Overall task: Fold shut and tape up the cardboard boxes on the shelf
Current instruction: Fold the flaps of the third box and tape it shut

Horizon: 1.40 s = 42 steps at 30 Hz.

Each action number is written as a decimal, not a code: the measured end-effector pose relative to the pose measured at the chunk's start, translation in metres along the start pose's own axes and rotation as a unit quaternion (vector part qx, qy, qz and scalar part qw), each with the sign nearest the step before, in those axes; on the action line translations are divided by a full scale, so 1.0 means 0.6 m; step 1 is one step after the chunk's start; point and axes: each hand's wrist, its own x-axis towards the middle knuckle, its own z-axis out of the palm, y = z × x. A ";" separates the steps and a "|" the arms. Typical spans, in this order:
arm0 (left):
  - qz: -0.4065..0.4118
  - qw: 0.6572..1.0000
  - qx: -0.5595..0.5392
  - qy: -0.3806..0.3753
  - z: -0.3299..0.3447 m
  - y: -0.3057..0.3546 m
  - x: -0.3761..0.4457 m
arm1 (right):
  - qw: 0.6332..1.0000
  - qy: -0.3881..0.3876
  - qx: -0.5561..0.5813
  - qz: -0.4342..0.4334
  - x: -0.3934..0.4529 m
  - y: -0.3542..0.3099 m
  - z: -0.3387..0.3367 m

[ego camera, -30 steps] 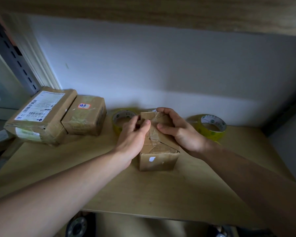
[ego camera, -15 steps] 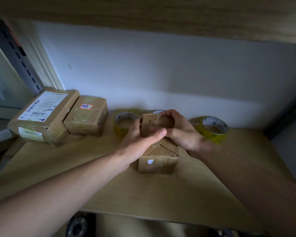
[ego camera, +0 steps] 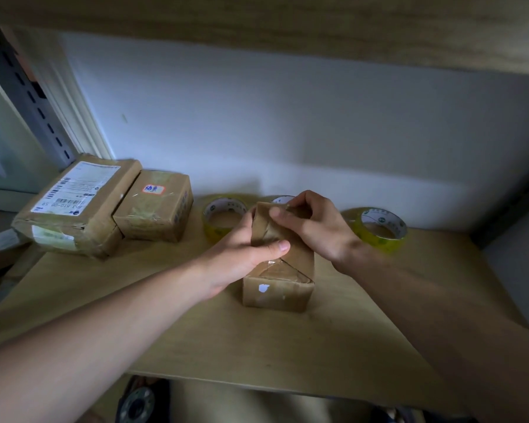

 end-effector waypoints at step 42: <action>-0.017 0.998 0.026 -0.053 -0.015 0.021 -0.024 | 0.992 -0.120 -0.032 -0.033 -0.013 0.014 -0.023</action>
